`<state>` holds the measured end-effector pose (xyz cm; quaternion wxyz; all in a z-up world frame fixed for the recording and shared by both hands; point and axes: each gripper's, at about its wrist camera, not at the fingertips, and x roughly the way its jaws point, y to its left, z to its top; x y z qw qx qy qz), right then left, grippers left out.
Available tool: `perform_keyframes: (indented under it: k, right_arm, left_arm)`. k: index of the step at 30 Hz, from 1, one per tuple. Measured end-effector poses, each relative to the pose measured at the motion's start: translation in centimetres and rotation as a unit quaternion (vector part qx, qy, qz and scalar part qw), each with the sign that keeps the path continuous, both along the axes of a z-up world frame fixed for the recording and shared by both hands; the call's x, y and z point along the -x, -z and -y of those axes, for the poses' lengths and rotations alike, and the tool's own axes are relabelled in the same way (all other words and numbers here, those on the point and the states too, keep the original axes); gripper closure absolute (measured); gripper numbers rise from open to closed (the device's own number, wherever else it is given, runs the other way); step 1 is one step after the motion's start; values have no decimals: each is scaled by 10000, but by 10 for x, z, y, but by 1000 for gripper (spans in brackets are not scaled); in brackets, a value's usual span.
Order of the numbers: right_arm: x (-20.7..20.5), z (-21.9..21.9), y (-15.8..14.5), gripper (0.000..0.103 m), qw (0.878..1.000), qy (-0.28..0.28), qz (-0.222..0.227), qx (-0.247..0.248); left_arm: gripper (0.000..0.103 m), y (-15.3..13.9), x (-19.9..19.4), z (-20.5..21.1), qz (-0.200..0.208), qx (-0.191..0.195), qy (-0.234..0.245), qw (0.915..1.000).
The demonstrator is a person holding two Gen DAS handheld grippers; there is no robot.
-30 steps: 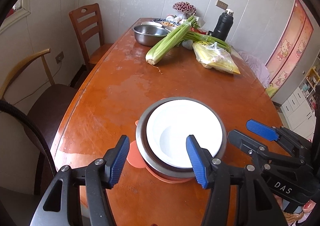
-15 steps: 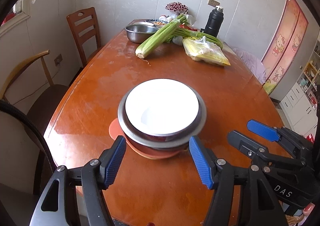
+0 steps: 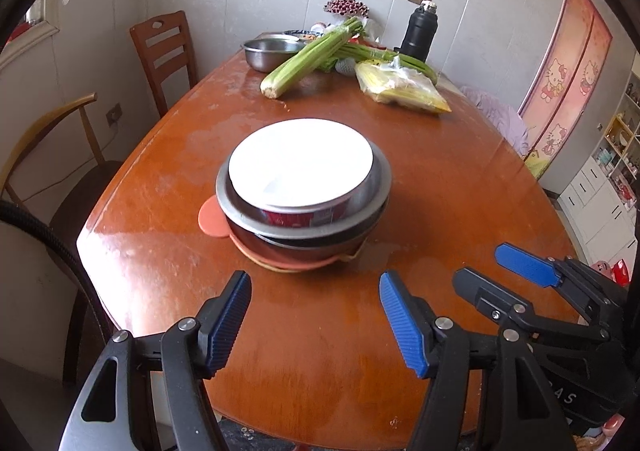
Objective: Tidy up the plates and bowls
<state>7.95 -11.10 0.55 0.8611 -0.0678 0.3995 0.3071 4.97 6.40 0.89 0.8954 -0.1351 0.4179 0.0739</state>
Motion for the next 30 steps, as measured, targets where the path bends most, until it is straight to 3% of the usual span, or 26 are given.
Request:
perform_keyframes:
  k: [30]
  right_arm:
    - [5, -5, 7, 42, 9998, 167, -93, 74]
  left_arm:
    - [36, 7, 6, -10, -111, -167, -14, 9998]
